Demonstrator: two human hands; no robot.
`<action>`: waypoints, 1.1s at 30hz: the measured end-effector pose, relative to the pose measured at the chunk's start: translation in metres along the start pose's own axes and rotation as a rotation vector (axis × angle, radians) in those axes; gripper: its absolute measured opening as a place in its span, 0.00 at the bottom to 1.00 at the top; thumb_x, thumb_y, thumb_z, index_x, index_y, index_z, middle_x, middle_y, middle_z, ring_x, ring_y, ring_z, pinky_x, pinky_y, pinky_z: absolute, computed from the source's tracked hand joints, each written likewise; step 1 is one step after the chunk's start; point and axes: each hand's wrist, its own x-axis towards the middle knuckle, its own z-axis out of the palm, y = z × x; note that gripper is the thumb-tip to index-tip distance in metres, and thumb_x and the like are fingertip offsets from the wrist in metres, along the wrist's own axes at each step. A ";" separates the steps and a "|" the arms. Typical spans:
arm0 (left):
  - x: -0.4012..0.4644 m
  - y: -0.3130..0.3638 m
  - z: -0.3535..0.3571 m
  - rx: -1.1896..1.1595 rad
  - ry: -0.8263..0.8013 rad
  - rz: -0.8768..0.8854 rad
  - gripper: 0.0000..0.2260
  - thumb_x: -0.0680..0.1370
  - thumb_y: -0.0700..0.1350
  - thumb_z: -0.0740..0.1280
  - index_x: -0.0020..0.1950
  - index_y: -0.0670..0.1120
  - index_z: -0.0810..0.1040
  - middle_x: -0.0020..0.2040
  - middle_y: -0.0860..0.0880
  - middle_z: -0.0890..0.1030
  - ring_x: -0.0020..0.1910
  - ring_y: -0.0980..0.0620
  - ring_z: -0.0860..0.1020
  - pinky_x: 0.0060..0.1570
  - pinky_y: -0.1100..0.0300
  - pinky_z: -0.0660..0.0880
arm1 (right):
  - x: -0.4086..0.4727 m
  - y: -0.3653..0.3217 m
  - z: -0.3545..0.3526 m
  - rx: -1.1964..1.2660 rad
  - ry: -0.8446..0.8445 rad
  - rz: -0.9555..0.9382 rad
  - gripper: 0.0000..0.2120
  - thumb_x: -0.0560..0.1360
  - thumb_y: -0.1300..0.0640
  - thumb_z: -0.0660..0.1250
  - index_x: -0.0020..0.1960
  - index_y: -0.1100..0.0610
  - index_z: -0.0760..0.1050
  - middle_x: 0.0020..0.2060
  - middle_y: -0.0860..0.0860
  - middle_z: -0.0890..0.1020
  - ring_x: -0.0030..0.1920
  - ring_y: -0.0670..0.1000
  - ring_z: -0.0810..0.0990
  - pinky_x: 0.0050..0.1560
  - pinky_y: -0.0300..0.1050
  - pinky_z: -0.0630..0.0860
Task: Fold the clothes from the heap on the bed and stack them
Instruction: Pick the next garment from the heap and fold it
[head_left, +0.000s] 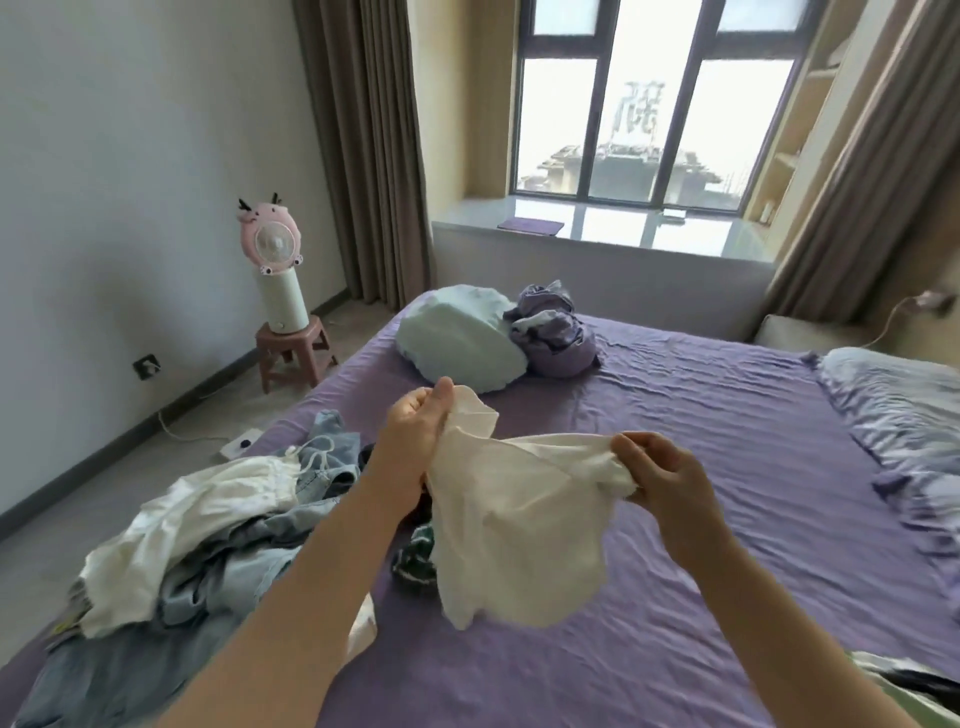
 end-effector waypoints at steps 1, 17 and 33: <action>-0.010 0.013 0.008 -0.009 0.000 0.026 0.15 0.79 0.54 0.64 0.38 0.45 0.76 0.33 0.47 0.77 0.32 0.50 0.74 0.36 0.55 0.72 | -0.007 -0.016 -0.013 -0.007 0.004 -0.014 0.05 0.76 0.62 0.66 0.43 0.59 0.79 0.29 0.49 0.81 0.30 0.45 0.78 0.31 0.38 0.78; -0.160 0.103 0.095 -0.273 -0.087 0.092 0.08 0.79 0.42 0.65 0.41 0.42 0.80 0.30 0.47 0.81 0.27 0.52 0.80 0.28 0.62 0.77 | -0.122 -0.132 -0.192 -0.332 0.127 -0.158 0.17 0.77 0.53 0.66 0.31 0.56 0.71 0.25 0.50 0.71 0.28 0.48 0.70 0.28 0.39 0.67; -0.210 0.116 0.196 0.608 -0.259 0.631 0.13 0.73 0.39 0.72 0.56 0.41 0.76 0.42 0.54 0.76 0.38 0.64 0.72 0.39 0.77 0.66 | -0.157 -0.169 -0.145 0.240 -0.090 -0.221 0.09 0.78 0.62 0.64 0.52 0.67 0.78 0.45 0.61 0.83 0.47 0.55 0.83 0.51 0.47 0.80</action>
